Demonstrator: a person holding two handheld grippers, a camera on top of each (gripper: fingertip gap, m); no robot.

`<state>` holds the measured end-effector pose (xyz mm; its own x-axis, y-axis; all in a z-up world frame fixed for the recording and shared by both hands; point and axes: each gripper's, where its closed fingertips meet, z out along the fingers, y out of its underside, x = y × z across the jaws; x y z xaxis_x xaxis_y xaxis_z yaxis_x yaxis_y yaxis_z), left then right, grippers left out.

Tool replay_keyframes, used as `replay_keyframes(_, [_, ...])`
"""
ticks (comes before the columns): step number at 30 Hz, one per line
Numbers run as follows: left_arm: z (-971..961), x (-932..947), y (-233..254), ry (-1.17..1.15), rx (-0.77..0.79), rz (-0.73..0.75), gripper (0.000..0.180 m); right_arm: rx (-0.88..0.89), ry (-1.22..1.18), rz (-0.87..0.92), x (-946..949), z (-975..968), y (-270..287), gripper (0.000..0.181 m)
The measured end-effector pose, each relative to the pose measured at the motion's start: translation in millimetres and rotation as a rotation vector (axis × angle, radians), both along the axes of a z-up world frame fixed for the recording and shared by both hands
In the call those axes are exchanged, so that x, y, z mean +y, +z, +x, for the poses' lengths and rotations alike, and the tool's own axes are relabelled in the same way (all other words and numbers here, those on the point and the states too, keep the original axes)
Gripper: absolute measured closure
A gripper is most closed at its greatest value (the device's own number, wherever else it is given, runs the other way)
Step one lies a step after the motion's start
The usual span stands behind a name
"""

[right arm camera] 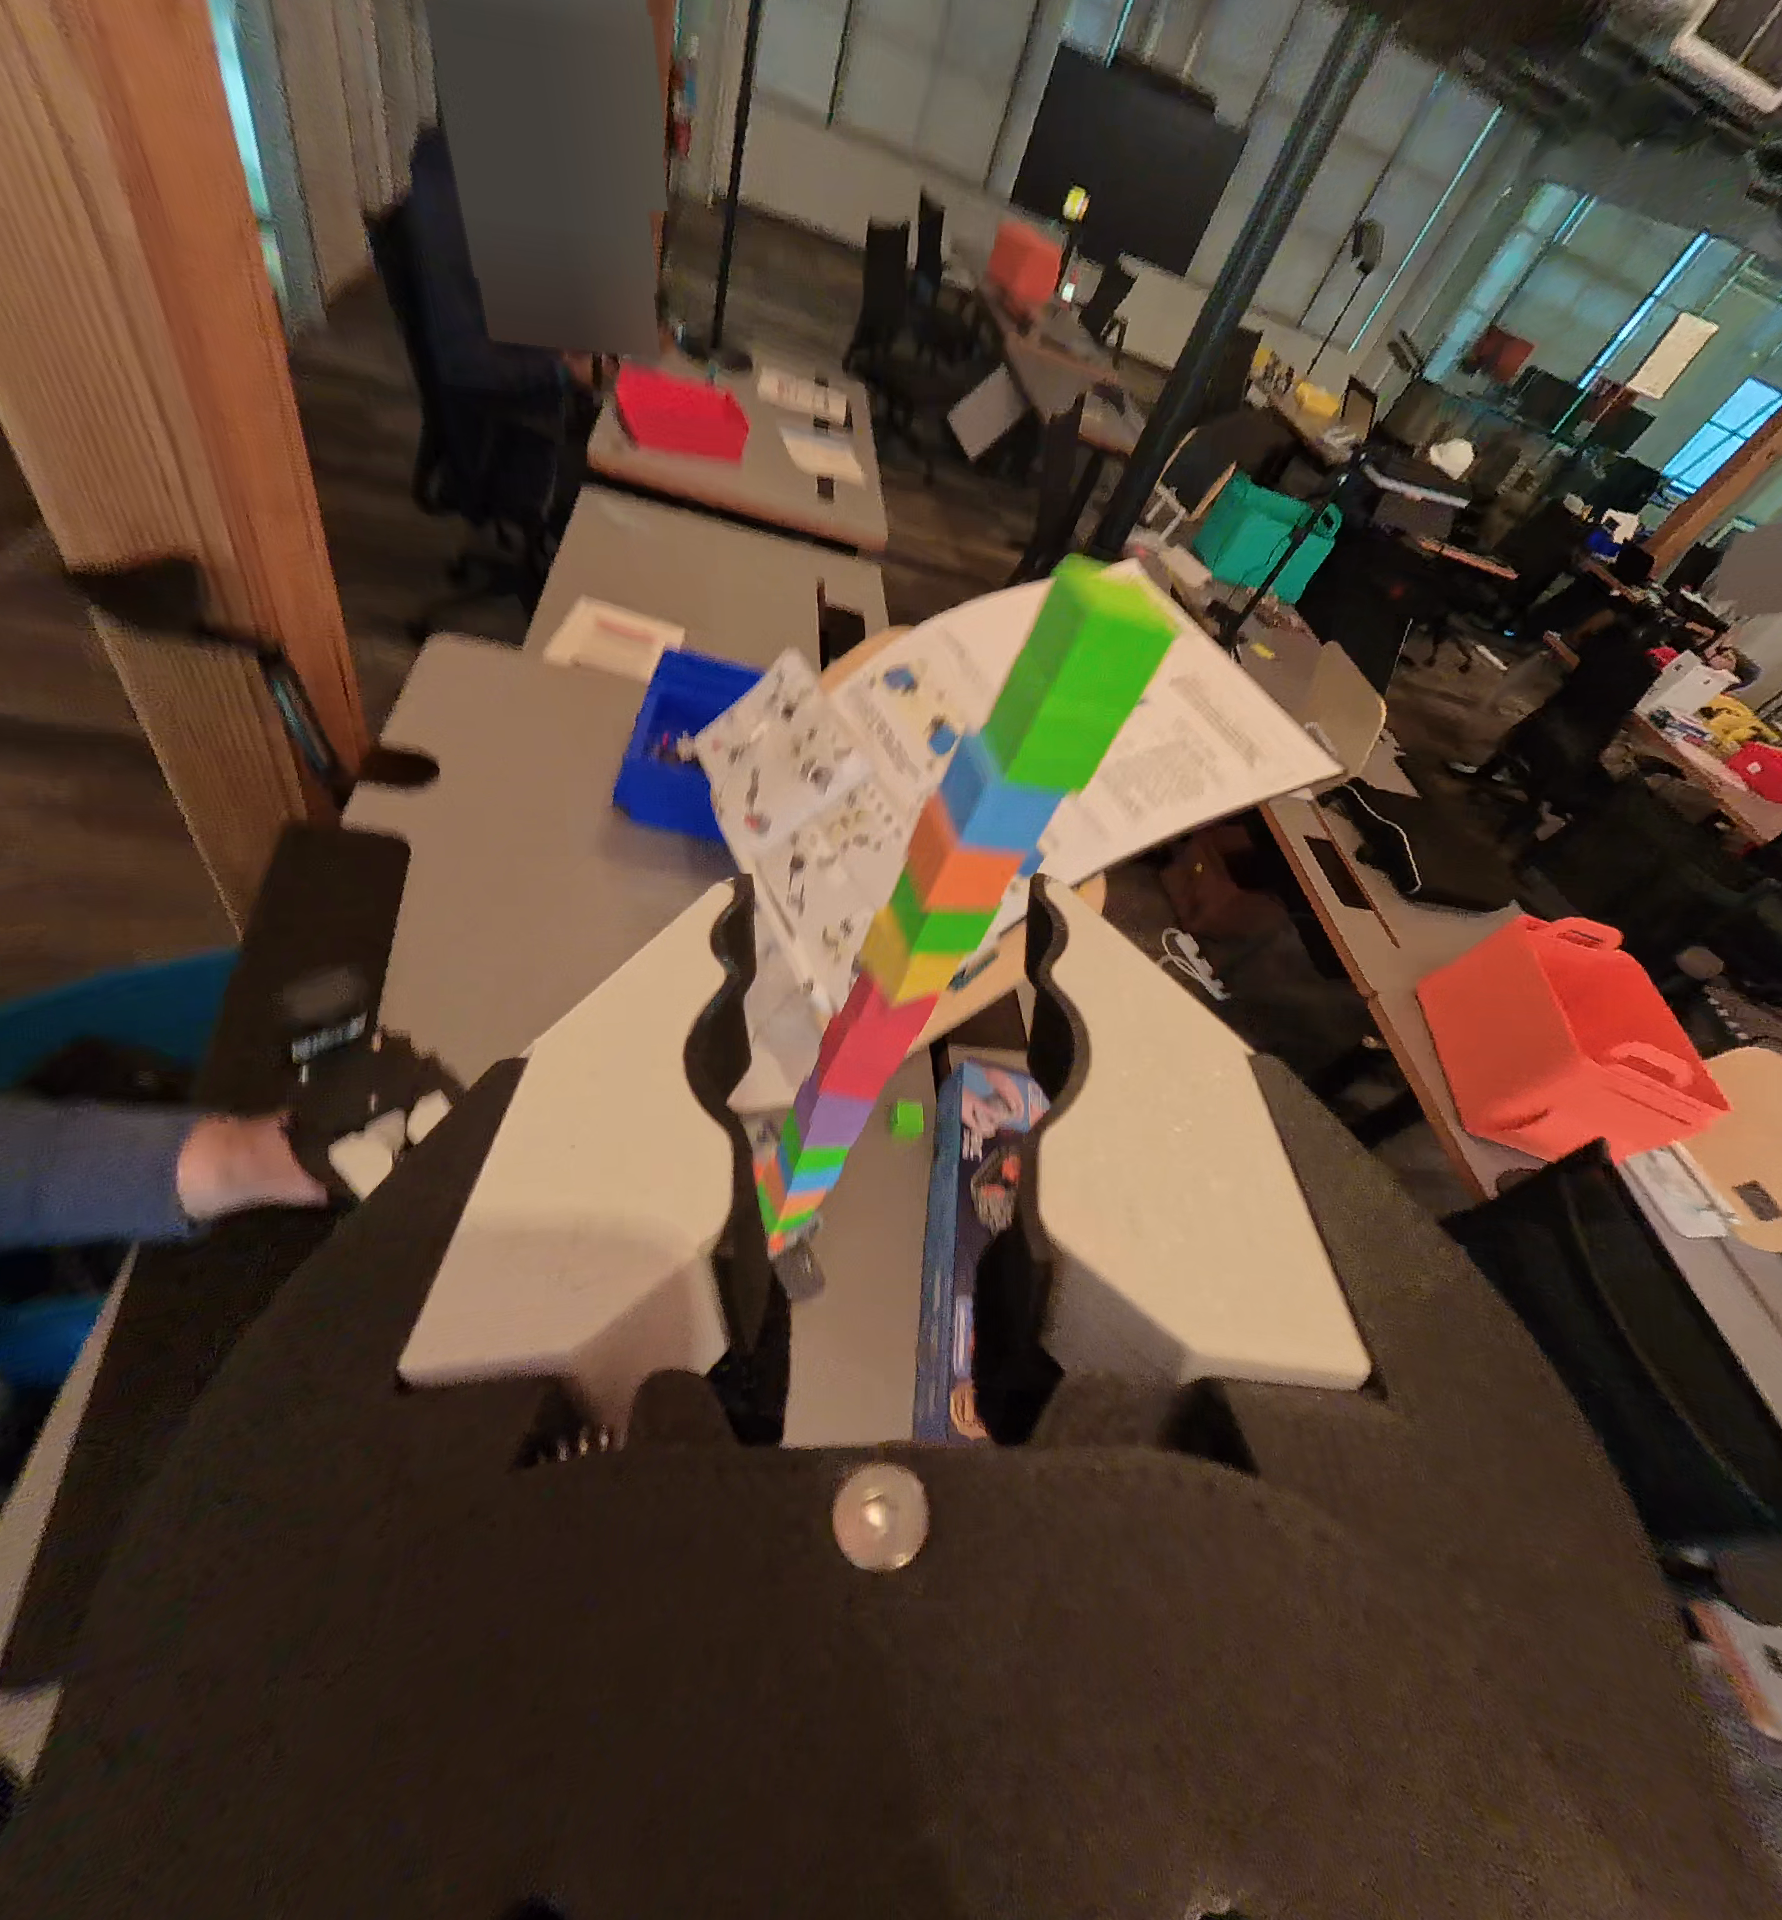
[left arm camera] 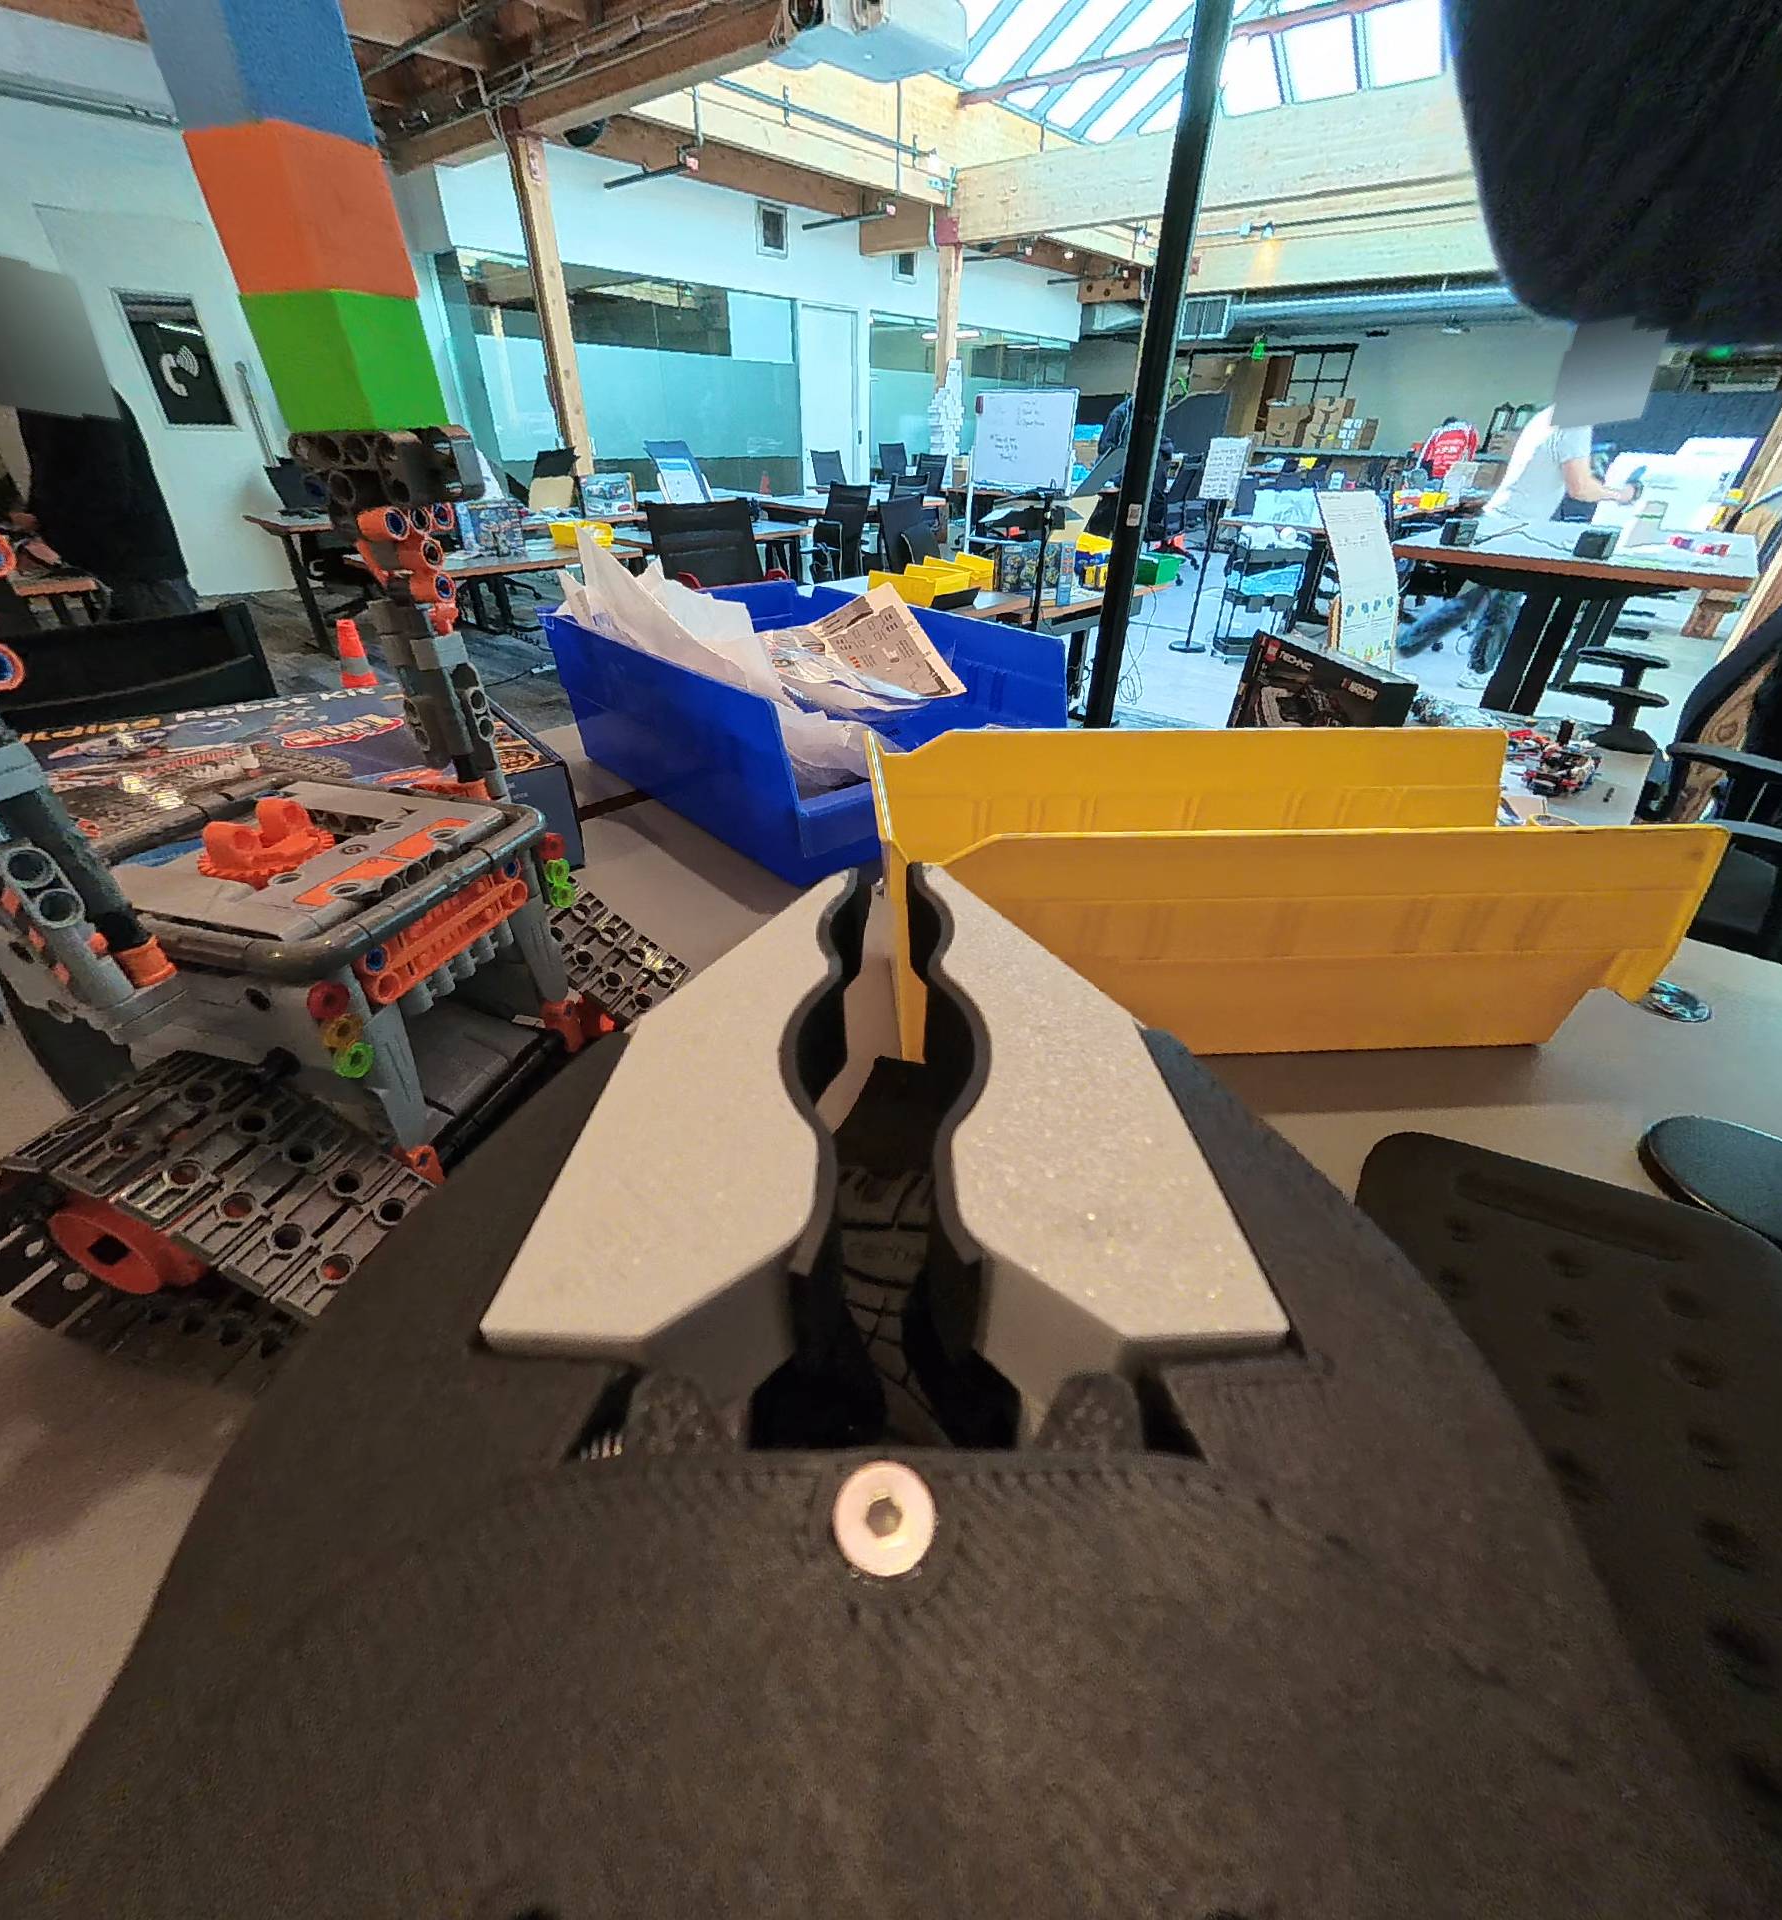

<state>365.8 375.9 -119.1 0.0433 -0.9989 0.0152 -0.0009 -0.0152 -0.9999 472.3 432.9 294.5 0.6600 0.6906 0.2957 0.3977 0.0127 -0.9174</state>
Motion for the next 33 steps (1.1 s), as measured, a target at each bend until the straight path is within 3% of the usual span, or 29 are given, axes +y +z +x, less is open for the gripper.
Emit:
replay_keyframes(3, [0, -2, 1, -0.004, -0.005, 0.004, 0.174, -0.120, 0.003, -0.054, -38, 1, -58, 0.131])
replay_keyframes(12, [0, -5, 3, -0.010, -0.011, 0.007, 0.174, -0.555, 0.132, -0.375, -114, 0, -316, 0.140])
replay_keyframes(16, [-1, -5, 2, -0.003, -0.005, 0.008, 0.174, -0.693, 0.217, -0.579, -155, 16, -399, 0.139])
replay_keyframes(23, [0, -5, 1, -0.002, 0.001, 0.012, 0.174, -0.751, 0.199, -0.836, -216, 27, -476, 0.136])
replay_keyframes(33, [2, -5, -1, 0.008, 0.017, 0.018, 0.173, -0.786, 0.082, -0.886, -224, 36, -513, 0.155])
